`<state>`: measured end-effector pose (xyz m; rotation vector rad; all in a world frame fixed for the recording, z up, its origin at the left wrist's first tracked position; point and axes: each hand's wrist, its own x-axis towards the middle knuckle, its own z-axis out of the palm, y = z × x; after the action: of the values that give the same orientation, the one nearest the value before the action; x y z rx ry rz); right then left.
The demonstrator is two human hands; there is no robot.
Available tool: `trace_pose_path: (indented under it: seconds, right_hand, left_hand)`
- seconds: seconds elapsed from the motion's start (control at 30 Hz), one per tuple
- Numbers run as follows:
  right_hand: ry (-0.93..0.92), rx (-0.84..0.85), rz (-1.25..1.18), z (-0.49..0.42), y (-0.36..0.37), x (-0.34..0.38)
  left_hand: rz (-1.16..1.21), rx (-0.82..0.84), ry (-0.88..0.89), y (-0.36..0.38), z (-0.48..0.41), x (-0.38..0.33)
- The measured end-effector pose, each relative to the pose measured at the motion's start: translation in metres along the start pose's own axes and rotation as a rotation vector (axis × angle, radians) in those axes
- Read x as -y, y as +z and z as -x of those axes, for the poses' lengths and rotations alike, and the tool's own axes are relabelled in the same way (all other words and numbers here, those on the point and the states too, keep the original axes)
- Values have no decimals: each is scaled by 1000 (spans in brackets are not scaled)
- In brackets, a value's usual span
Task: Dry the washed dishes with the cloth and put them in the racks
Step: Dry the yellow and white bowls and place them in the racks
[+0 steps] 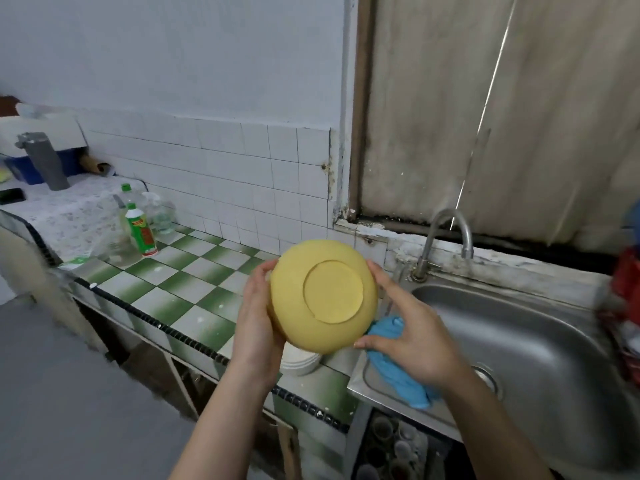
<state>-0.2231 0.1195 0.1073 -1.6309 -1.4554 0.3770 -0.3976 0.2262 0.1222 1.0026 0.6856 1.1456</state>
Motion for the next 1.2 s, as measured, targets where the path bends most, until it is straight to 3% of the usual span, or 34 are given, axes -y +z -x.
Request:
trace_pose_path:
  seconds: [0.13,0.3,0.43,0.73,0.83,1.2]
  right_hand:
    - [53,-126,80,26,-32,-3]
    - [109,-229,162,63,-87,-20]
    - [172,-342,193,95,-135,-40]
    - [272,-567,301,185,-268,-90]
    - [313,-633,374,221,-314,-109]
    - [513,-1003,531,346,-435,-160]
  left_hand:
    - [-158,208,-1,34,6,9]
    - [-789,433,248,85,18,34]
    - [-974,586,439,139,25,54]
    - [-977,993,657,299,64,112]
    - [-938,1122,635,360,87,135]
    - [-863,1376,826,564,191,209]
